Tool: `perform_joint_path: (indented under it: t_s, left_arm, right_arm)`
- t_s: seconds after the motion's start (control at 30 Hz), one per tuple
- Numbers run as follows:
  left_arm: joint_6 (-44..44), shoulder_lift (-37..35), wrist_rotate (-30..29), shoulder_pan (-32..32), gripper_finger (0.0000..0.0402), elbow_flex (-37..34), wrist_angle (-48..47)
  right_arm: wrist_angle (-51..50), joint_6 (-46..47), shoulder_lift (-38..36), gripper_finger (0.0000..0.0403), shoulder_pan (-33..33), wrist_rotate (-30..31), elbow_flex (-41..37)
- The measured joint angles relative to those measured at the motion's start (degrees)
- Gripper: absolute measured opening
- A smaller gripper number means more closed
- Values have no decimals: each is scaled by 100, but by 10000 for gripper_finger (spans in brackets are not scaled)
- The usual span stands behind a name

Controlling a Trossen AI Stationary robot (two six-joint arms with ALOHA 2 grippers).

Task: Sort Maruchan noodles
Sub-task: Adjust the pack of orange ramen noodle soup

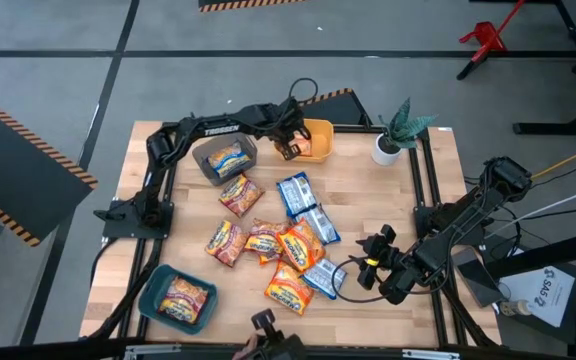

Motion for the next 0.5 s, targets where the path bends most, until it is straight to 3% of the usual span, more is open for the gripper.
perform_joint_path:
  t_s: [0.5]
  left_arm:
    - [-336,273,567,279,0,11,485]
  right_arm:
    - [26,9,2,221,0,64,-2]
